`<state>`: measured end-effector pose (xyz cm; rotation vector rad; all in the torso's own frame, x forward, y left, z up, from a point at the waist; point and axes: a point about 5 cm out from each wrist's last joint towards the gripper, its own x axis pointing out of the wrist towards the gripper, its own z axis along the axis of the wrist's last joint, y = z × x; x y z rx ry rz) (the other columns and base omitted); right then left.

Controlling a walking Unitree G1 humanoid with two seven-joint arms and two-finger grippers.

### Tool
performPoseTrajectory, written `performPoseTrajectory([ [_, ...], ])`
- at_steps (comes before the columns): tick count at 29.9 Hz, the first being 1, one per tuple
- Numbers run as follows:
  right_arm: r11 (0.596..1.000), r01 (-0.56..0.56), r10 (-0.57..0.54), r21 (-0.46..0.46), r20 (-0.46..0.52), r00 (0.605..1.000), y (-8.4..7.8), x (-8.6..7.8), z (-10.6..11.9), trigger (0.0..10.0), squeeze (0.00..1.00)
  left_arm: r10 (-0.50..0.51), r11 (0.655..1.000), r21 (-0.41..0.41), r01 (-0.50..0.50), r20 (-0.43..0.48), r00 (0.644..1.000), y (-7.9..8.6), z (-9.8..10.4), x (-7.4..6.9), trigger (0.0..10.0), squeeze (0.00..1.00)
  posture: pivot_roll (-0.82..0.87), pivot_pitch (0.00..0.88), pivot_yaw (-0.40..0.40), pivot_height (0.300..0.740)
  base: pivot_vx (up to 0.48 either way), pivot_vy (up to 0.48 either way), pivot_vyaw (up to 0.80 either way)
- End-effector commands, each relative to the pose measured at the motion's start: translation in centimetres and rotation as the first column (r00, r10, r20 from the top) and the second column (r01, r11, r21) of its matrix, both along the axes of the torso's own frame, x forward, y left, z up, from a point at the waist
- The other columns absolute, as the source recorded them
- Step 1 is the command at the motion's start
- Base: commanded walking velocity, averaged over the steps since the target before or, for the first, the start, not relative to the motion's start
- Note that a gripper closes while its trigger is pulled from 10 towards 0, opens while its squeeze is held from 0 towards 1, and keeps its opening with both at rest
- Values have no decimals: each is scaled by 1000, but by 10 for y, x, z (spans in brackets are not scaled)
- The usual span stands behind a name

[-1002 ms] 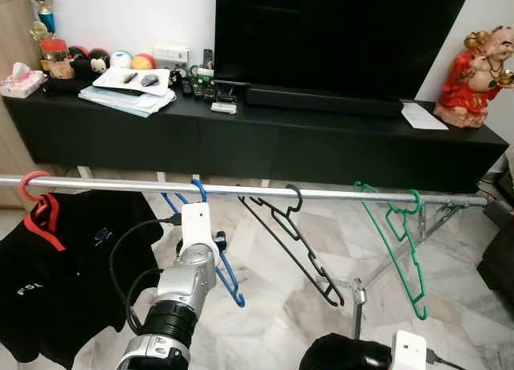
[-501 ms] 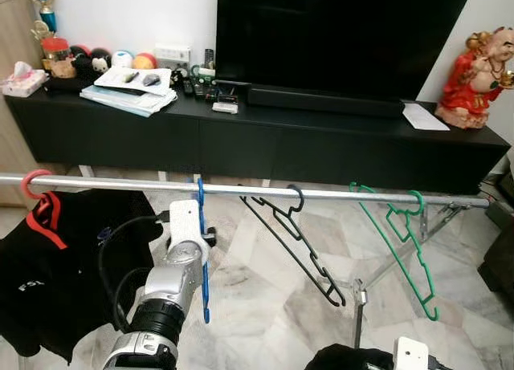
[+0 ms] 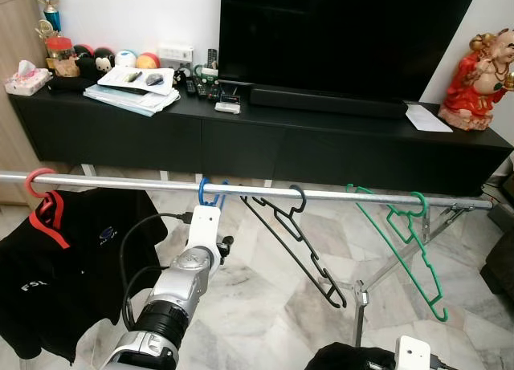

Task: Hang hanger

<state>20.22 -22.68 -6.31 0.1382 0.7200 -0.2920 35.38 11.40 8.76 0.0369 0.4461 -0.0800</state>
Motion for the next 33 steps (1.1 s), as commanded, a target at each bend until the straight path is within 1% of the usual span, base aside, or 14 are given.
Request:
performPoseTrajectory([
  [1,1000,11,-11,-21,18,1000,-8,4,5,10000,0,-13,1000,10,12,17,1000,-6,3,2,0,0,123,0,-146,740,0,0,0],
  [5,1000,8,-7,-20,19,1000,-7,4,5,10000,0,-12,1000,7,12,47,999,-8,8,4,0,0,125,0,-146,740,0,0,0],
  [8,1000,4,-4,-19,17,1000,-7,4,4,10000,0,-20,1000,26,18,69,997,-9,11,5,0,0,127,0,-146,740,0,0,0],
  [12,1000,1,-1,-18,14,1000,-6,3,4,10000,0,-3,999,40,0,74,997,-7,10,4,0,0,128,0,-146,740,0,0,0],
  [17,1000,3,-3,-16,14,1000,-6,3,4,10000,0,-19,998,55,16,62,998,-10,5,2,0,0,127,0,-144,740,0,0,0],
  [22,1000,4,-4,-16,15,1000,-6,3,4,10000,0,-22,997,71,16,73,997,-9,7,1,0,0,129,0,-145,740,0,0,0],
  [23,1000,4,-4,-16,15,1000,-6,3,4,10000,0,-19,996,86,11,91,996,-7,9,2,0,0,130,0,-147,740,0,0,0],
  [26,1000,6,-5,-15,15,1000,-6,3,4,10000,0,-18,996,93,7,124,992,-3,13,3,0,0,130,0,-149,740,0,0,0],
  [28,1000,5,-4,-14,15,1000,-6,3,3,10000,0,-9,997,83,-4,160,987,4,16,3,0,0,131,0,-152,740,0,0,0],
  [30,1000,5,-5,-14,15,1000,-6,3,4,10000,0,7,997,78,-21,175,984,9,17,2,0,0,132,0,-153,740,0,0,0],
  [31,1000,6,-5,-14,15,1000,-6,3,4,10000,0,15,996,78,-31,195,981,13,18,2,0,0,133,0,-153,740,0,0,0],
  [33,1000,7,-7,-15,18,1000,-7,4,4,10000,0,11,997,70,-31,263,965,17,27,0,0,0,136,0,-152,740,0,0,0],
])
